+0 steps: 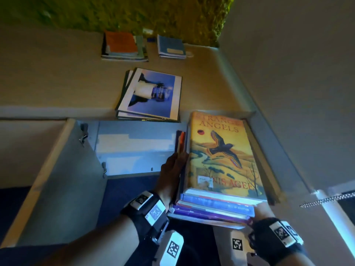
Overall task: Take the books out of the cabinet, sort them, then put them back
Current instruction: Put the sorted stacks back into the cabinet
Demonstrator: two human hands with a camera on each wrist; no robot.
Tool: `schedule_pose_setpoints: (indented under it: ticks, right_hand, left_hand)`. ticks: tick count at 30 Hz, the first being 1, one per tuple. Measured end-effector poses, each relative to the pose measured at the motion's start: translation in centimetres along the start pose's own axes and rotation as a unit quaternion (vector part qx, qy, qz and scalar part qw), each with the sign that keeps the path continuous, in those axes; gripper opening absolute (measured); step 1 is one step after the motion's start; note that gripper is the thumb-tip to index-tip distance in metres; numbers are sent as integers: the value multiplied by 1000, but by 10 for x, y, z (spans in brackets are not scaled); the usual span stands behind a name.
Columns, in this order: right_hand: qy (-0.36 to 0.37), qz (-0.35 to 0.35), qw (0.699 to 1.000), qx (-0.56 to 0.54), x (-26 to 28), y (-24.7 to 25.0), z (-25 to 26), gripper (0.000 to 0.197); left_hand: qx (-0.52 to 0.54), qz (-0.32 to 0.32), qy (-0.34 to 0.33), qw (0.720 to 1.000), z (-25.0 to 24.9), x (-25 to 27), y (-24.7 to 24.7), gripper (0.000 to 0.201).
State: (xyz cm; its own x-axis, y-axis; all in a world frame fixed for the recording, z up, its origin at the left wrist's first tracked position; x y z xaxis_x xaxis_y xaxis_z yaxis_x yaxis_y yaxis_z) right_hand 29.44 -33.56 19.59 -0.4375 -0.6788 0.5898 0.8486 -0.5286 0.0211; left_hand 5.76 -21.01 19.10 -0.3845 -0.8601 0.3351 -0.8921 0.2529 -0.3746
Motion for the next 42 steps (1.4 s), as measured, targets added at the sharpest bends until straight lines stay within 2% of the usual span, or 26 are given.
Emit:
schedule_pose_setpoints:
  ticks: [1,4,7,9,13,14,17,19,22,24,28,29,32,35,38,40,42]
  right_hand:
    - [7,14,1000,14,6,-6,-16,33]
    - [2,50,998,31,21,-27,-54,37]
    - [-17,73,997,17,31,-53,-86,23]
    - [-14,92,996,9,28,-76,-100,25]
    - [-16,93,995,36,-11,-117,-119,28]
    - [-24,111,993,41,-21,-131,-122,26]
    - [-47,157,986,43,-59,-178,-121,22]
    - [-47,187,980,52,-96,-217,-121,22]
    - [-21,227,969,96,-171,-278,-129,52]
    - [-28,239,964,115,-219,-317,-134,57]
    - [46,275,953,117,-306,-399,-108,71]
    - [58,293,949,99,-312,-419,-98,68]
    - [71,338,937,53,-348,-461,-84,40]
    - [110,349,930,28,-363,-490,-70,44]
    - [159,331,929,39,-430,-513,-79,39]
    - [182,326,926,55,-457,-525,-87,41]
    - [203,351,913,50,-464,-530,-91,42]
  left_hand:
    - [22,26,38,999,28,5,7,70]
    - [-14,-36,22,999,44,36,44,49]
    - [-28,-69,31,997,66,56,79,45]
    - [-16,-100,26,994,84,60,113,44]
    - [37,-101,43,993,105,46,159,46]
    - [78,-83,54,992,113,36,168,45]
    - [173,-36,73,982,118,-1,190,62]
    - [181,-67,49,980,116,-36,223,59]
    - [155,-105,7,982,103,-85,268,50]
    - [121,-119,-23,985,90,-123,300,40]
    - [126,-165,-78,975,73,-200,362,52]
    - [140,-156,-87,974,73,-221,375,58]
    - [141,-154,-108,972,61,-270,404,75]
    - [120,-156,-133,971,43,-300,416,65]
    - [111,-140,-137,974,35,-319,416,53]
    - [79,-174,-132,973,38,-323,426,55]
    - [54,-232,-120,964,54,-331,464,70]
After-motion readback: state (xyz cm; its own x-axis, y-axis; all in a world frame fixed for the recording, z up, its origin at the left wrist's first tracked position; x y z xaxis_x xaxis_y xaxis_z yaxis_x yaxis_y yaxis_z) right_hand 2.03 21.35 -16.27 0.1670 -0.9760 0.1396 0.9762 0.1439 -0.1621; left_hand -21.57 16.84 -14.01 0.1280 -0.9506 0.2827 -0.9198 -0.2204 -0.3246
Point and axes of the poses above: each hand's wrist, its own x-axis away from the middle knuckle, its own y-axis out of the back of the hand, z = x × y, the point moved 10 cm from there along -x, towards the middle knuckle, and after that the axes turned 1 degree about x, right-handed, at the moved point
